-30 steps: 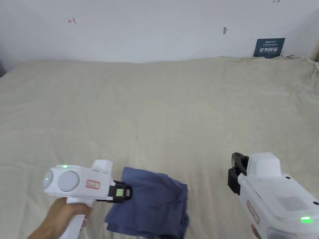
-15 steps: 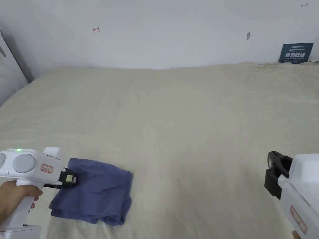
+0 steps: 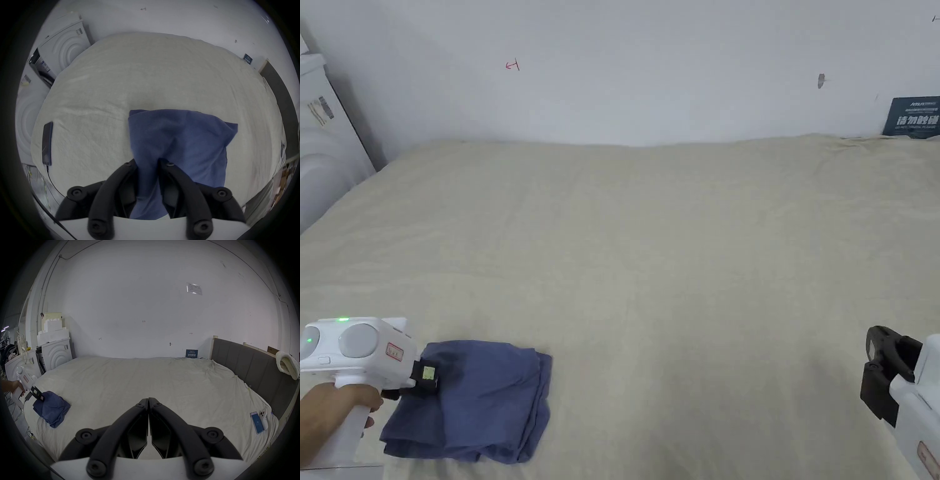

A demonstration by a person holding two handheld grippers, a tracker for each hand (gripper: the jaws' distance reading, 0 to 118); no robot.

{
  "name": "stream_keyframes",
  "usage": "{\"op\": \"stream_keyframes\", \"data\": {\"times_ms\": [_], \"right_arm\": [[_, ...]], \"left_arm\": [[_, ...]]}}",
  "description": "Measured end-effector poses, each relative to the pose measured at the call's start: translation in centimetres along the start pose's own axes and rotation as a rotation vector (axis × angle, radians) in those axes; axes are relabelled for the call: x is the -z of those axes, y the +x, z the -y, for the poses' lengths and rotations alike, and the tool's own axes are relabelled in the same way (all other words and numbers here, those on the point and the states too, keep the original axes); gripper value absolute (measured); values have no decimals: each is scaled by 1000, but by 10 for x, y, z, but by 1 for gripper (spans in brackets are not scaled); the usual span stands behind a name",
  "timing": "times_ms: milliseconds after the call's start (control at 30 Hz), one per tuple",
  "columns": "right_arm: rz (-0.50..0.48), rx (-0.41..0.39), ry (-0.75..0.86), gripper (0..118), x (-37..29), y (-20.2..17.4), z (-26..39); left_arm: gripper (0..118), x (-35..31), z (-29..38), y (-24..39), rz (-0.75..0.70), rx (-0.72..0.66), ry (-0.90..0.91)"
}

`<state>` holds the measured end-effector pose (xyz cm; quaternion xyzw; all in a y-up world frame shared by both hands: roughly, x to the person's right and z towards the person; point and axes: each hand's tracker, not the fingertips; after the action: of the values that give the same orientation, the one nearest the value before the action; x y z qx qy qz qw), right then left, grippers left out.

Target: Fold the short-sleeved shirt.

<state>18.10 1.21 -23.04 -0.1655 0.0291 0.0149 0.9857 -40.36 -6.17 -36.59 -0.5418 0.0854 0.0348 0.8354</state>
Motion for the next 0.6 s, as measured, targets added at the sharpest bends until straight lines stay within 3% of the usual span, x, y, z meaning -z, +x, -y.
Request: {"op": "stream_keyframes", "data": {"times_ms": [33, 167, 233, 600], "right_arm": [[0, -1, 0, 1, 0, 0, 0], [-1, -2, -1, 1, -1, 2, 2], [-3, 0, 0, 1, -1, 3, 2], [-5, -9, 40, 1, -10, 7, -10]], "left_arm": [[41, 0, 0, -1, -4, 1, 7], [94, -3, 5, 0, -64, 12, 40], [112, -5, 6, 1, -69, 14, 47], [115, -63, 11, 7, -63, -23, 324]]}}
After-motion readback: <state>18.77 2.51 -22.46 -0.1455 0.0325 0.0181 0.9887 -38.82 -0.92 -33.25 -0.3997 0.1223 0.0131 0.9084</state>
